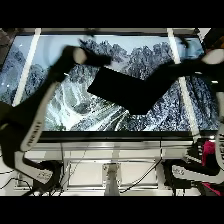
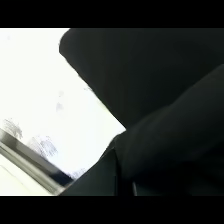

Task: Fold the clothes and pants, and hang the long-sleeved shirts on hangers.

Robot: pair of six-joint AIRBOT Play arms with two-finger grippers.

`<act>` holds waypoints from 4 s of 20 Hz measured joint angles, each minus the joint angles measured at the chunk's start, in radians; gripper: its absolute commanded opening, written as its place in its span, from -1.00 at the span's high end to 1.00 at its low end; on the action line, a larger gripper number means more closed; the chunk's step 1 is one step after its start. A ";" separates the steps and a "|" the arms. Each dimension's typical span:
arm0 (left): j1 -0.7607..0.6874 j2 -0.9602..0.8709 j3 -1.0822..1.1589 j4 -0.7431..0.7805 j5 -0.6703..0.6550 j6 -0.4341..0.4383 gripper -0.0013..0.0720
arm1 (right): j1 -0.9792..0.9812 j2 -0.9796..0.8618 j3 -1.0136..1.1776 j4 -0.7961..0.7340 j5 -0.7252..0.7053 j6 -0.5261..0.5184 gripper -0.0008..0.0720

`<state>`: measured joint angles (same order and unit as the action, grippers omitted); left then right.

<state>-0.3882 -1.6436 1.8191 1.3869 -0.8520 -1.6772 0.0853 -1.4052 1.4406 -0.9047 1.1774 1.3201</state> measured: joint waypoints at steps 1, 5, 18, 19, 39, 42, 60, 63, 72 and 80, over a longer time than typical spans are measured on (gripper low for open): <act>0.042 0.034 0.000 0.013 0.000 -0.001 0.95 | 0.081 -0.037 0.010 0.003 -0.084 0.000 0.94; 0.148 0.122 0.000 0.034 0.004 -0.004 0.89 | 0.378 -0.249 0.090 0.012 -0.575 0.008 0.07; 0.235 0.229 0.000 0.049 -0.004 0.039 0.44 | 0.231 -0.359 0.360 -0.098 -0.282 0.014 0.93; 0.241 0.247 0.000 0.053 -0.010 0.042 0.44 | 0.183 -0.351 0.352 -0.101 -0.205 0.014 0.93; 0.328 0.393 0.000 0.261 -0.237 0.096 0.43 | 0.137 -0.133 -0.661 0.930 -0.582 -0.013 -0.92; 0.328 0.393 0.000 0.262 -0.237 0.098 0.43 | 0.174 -0.233 -0.545 0.943 -0.557 0.011 -0.91; 0.328 0.393 0.000 0.263 -0.238 0.098 0.43 | 0.031 -0.356 -0.389 0.740 -0.203 0.053 -0.95; 0.328 0.393 0.000 0.262 -0.238 0.098 0.43 | 0.016 -0.358 -0.389 0.720 -0.196 0.053 -0.94; 0.328 0.389 0.000 0.262 -0.238 0.098 0.43 | 0.077 -0.446 -0.272 0.736 -0.262 0.087 -0.91; 0.328 0.389 0.000 0.262 -0.238 0.098 0.43 | 0.164 -0.511 -0.196 0.751 -0.332 0.154 -0.57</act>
<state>-0.0601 -1.2549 1.8194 1.6493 -1.0904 -1.5791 0.2489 -1.9160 1.2446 -0.1539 0.8455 1.4742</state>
